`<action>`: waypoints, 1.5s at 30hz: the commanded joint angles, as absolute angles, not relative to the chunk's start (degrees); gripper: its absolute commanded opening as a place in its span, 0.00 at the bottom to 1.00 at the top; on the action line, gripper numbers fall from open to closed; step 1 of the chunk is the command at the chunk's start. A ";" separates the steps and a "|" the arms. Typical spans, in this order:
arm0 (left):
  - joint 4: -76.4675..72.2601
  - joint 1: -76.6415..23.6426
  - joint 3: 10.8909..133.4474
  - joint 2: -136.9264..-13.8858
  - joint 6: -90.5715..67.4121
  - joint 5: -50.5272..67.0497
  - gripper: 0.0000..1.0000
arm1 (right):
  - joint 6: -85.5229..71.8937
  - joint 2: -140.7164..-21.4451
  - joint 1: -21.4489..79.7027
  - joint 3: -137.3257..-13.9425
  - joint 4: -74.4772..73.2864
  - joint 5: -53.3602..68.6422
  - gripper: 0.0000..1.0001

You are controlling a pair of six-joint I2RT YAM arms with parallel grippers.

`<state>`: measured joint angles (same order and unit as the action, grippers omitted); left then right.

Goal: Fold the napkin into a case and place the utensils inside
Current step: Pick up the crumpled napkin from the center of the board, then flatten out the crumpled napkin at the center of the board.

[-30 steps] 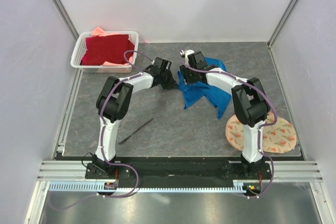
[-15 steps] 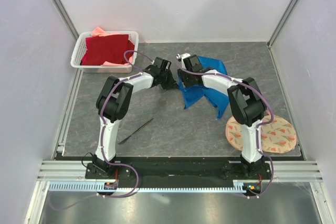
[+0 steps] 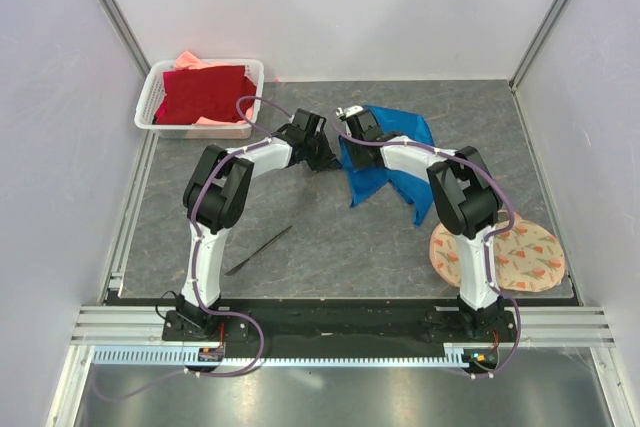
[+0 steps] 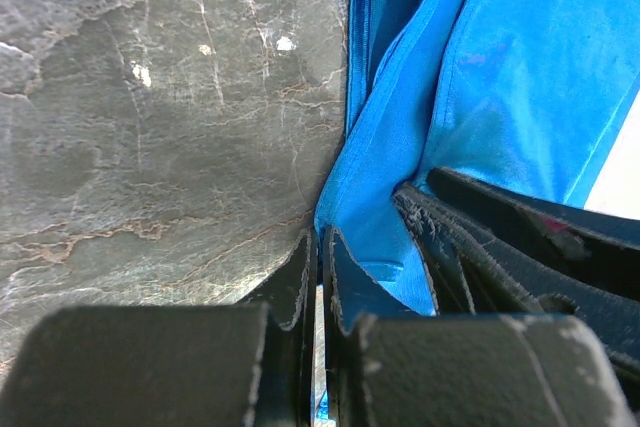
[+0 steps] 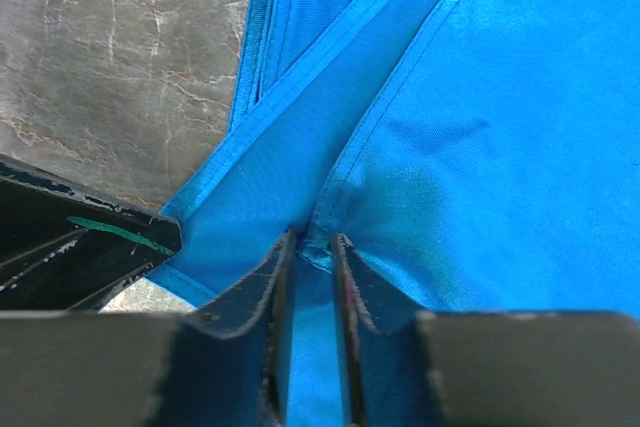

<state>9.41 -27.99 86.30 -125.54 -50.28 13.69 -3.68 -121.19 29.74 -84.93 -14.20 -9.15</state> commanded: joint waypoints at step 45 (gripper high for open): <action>5.89 -30.85 81.14 -44.30 -13.80 15.39 0.02 | -2.45 -38.76 27.42 -89.65 -24.26 -6.84 0.00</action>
